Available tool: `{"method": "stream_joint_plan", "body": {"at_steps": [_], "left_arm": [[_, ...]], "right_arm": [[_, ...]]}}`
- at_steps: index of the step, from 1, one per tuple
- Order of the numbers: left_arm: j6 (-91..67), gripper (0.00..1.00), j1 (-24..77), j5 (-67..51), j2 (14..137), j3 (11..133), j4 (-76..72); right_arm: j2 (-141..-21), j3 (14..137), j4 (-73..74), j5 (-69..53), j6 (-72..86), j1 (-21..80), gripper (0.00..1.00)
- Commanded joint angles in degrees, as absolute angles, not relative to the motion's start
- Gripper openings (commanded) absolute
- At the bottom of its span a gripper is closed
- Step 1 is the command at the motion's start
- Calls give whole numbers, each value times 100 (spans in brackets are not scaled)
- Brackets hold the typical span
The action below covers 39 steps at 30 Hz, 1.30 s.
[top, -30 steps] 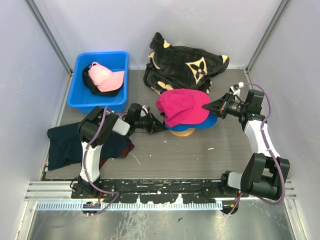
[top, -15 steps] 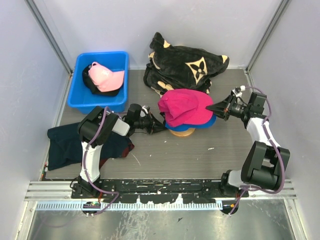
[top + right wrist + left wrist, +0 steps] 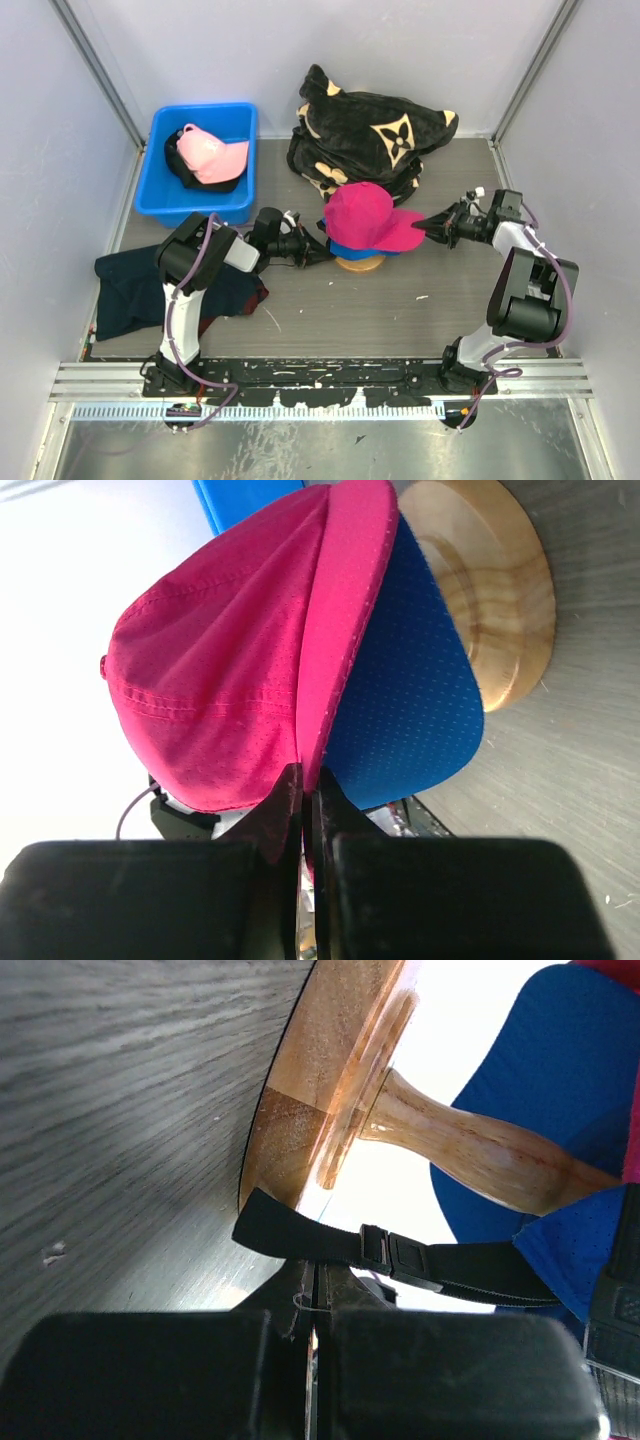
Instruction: Stack the hats
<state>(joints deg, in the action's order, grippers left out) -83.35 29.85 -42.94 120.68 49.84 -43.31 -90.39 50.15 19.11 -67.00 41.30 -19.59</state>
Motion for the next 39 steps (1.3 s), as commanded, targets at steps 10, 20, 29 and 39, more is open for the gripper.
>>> {"method": "stream_joint_plan", "body": {"at_steps": [10,20,29,39], "left_arm": [[-8200,3,2995,-4307,12173,5293,-3772],[-8193,23,2440,-4279,11411,4832,-3703],[-8504,39,2139,-4513,10770,4600,-4141],[-9207,44,2031,-4401,10697,4444,-5075]], "right_arm": [[-8564,6076,2350,-5985,3336,-1425,1],[-8282,5791,2426,-5885,3191,-1390,1],[-8313,5944,2574,-5856,3089,-1286,1],[-8280,5929,2586,-5872,3093,-1237,1]]}}
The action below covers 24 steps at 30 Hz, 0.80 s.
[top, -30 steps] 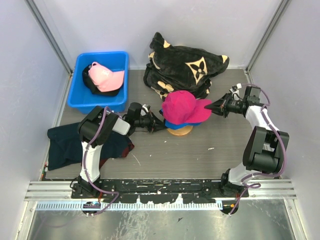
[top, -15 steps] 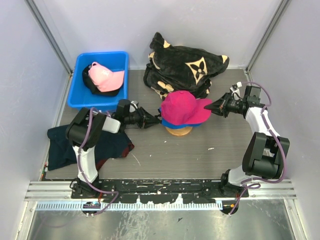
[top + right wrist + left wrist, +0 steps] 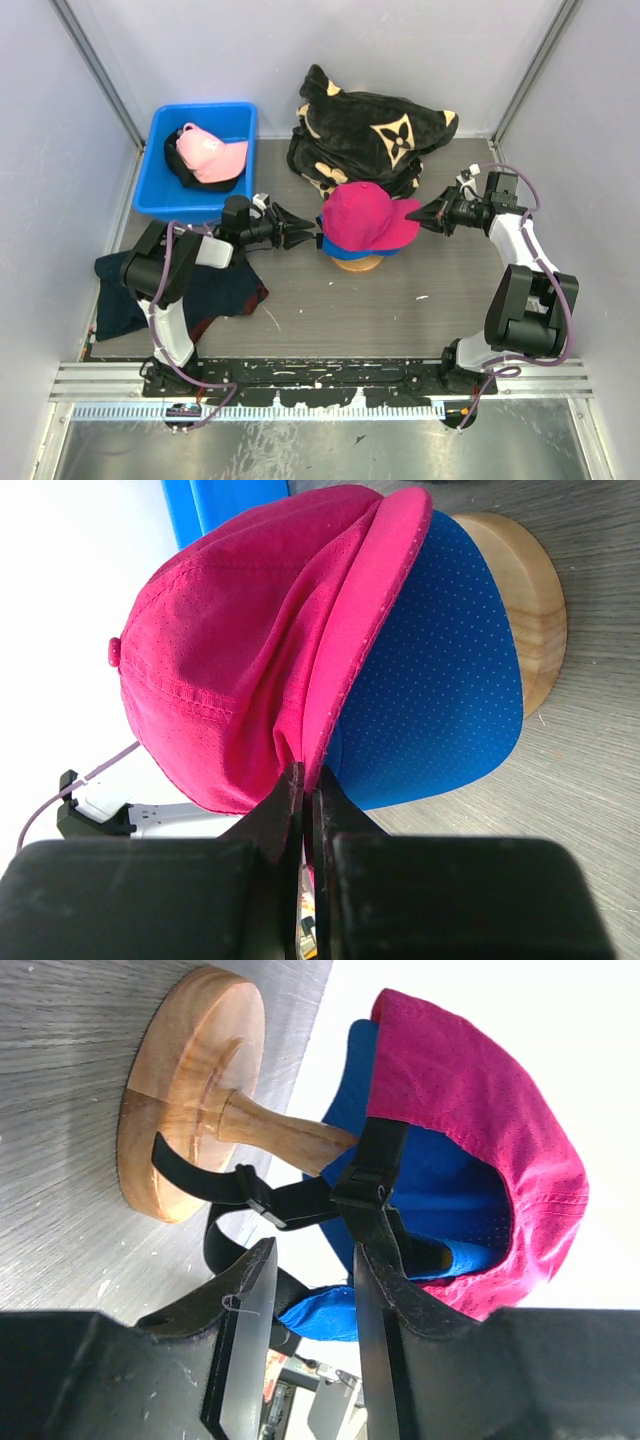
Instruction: Stack the hats
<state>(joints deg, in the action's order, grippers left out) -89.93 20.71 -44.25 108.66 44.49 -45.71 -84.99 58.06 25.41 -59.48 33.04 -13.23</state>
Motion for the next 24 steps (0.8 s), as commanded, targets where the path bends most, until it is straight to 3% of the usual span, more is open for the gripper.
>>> {"method": "stream_joint_plan", "body": {"at_steps": [1,19,24], "left_arm": [[-9269,44,2032,-4380,10714,4470,-5143],[-9506,45,2341,-4155,11222,5225,-5257],[-9423,18,2398,-4131,11382,5232,-5203]], "right_arm": [[-8279,5928,2585,-5875,3094,-1231,1],[-8288,5963,2581,-5914,3078,-1231,1],[-8322,6005,2573,-5918,3083,-1234,1]]}}
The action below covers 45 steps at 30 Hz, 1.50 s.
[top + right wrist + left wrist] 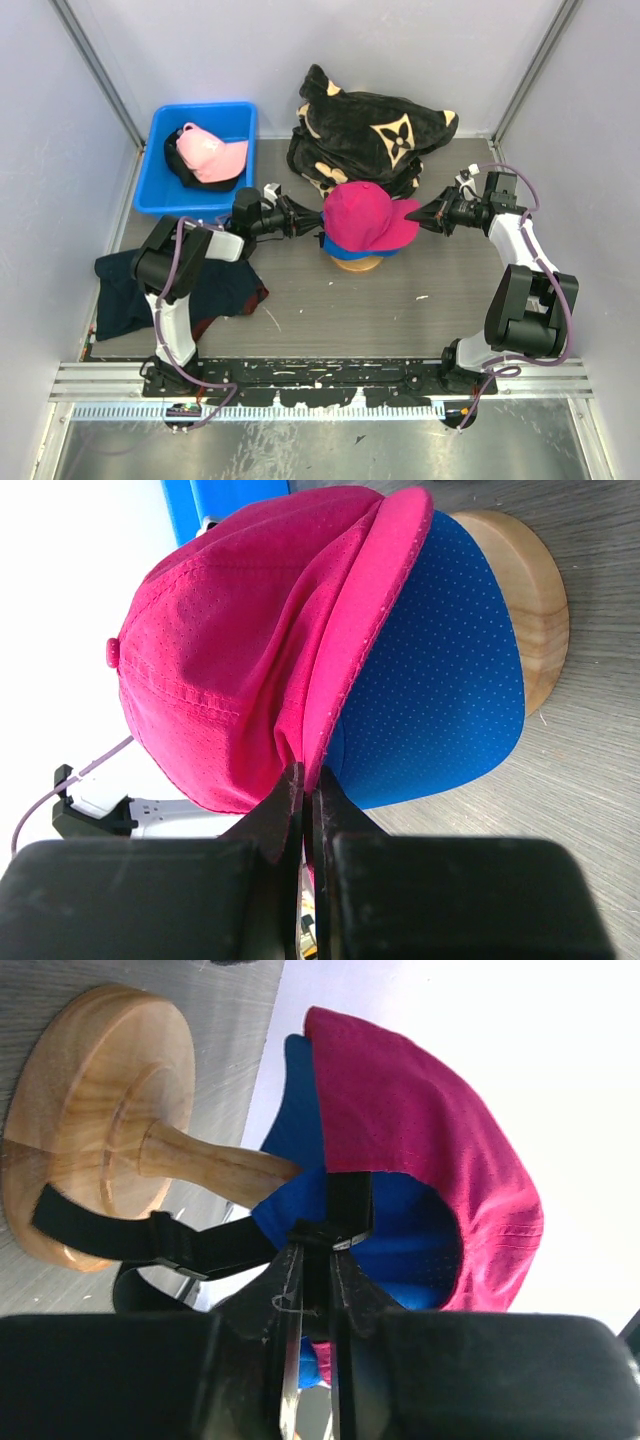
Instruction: Stack the hats
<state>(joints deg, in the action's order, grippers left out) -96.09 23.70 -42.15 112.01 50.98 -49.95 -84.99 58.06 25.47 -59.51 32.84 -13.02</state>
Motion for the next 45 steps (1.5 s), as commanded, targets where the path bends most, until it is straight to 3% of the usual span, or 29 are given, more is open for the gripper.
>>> {"method": "stream_joint_plan", "body": {"at_steps": [1,5,9,10,14,21,36,45], "left_arm": [[-9403,15,2399,-4137,11395,5203,-5206],[-9311,5,2399,-4159,11423,5068,-5197],[-9184,3,2399,-4194,11443,4941,-5164],[-9142,3,2395,-4211,11443,4895,-5160],[-8987,3,2375,-4271,11465,4650,-5124],[-8904,2,2364,-4340,11476,4423,-5143],[-8706,2,2372,-4452,11433,4123,-5054],[-8819,7,2394,-4520,11304,4297,-5033]], "right_arm": [[-8323,6005,2564,-5916,3092,-1231,1],[-8319,5996,2534,-5943,3114,-1233,1],[-8306,6004,2510,-5970,3114,-1214,2],[-8296,6011,2507,-5974,3101,-1214,6],[-8280,6034,2528,-5920,3065,-1220,44],[-8306,6003,2609,-5700,3016,-1321,63],[-8315,5907,2728,-5038,2976,-1729,65],[-8085,6580,3365,-3673,2567,-1727,66]]}}
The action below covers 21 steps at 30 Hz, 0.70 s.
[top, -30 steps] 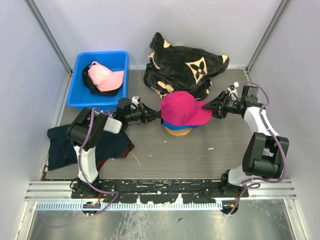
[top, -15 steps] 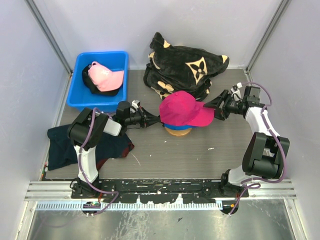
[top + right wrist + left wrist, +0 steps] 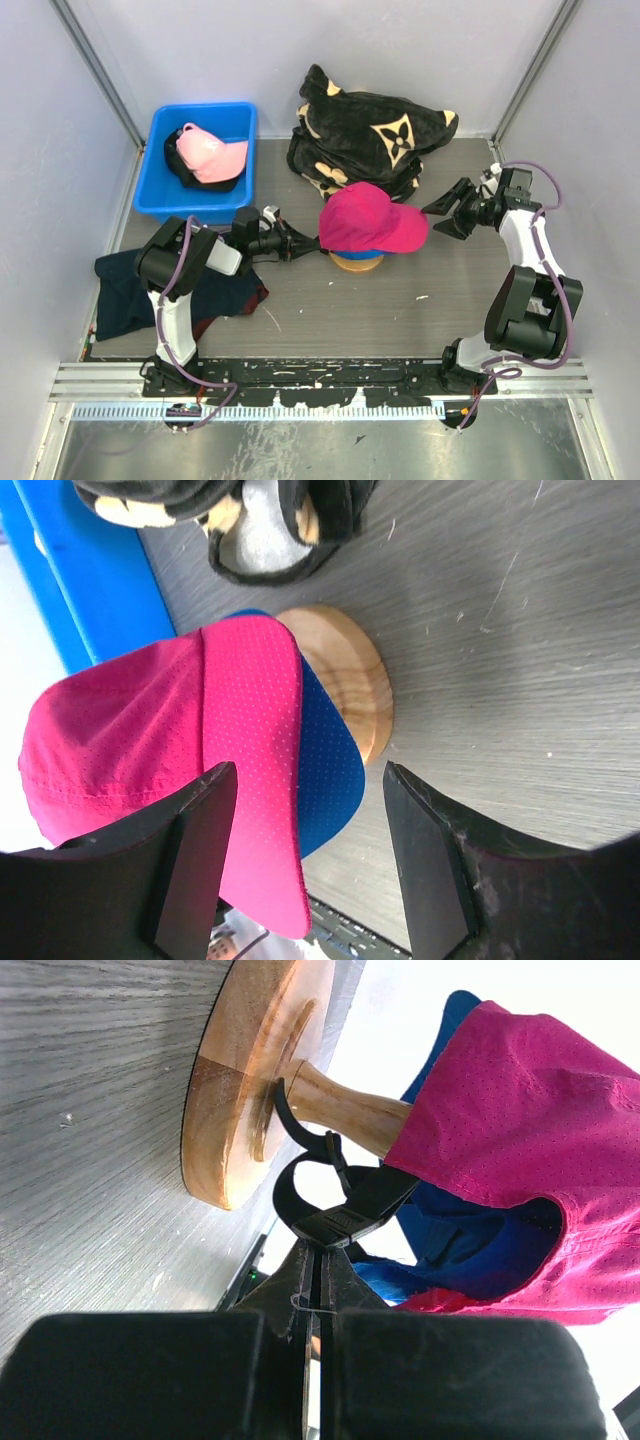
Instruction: Stack the hats
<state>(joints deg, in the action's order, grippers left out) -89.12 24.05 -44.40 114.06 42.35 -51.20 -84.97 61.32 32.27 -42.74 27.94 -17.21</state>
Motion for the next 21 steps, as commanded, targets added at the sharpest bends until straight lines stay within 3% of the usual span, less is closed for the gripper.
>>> {"method": "stream_joint_plan", "body": {"at_steps": [1,10,21], "left_arm": [[-8850,9,2417,-4525,11291,4335,-5031],[-9122,27,2453,-4461,11013,4684,-4953],[-8926,38,2199,-4211,10331,4323,-4423]], "right_arm": [[-8046,6609,3358,-3658,2584,-1727,66],[-7841,6948,3355,-3577,2706,-1684,64],[-7951,7198,3335,-3556,2751,-1544,64]]}}
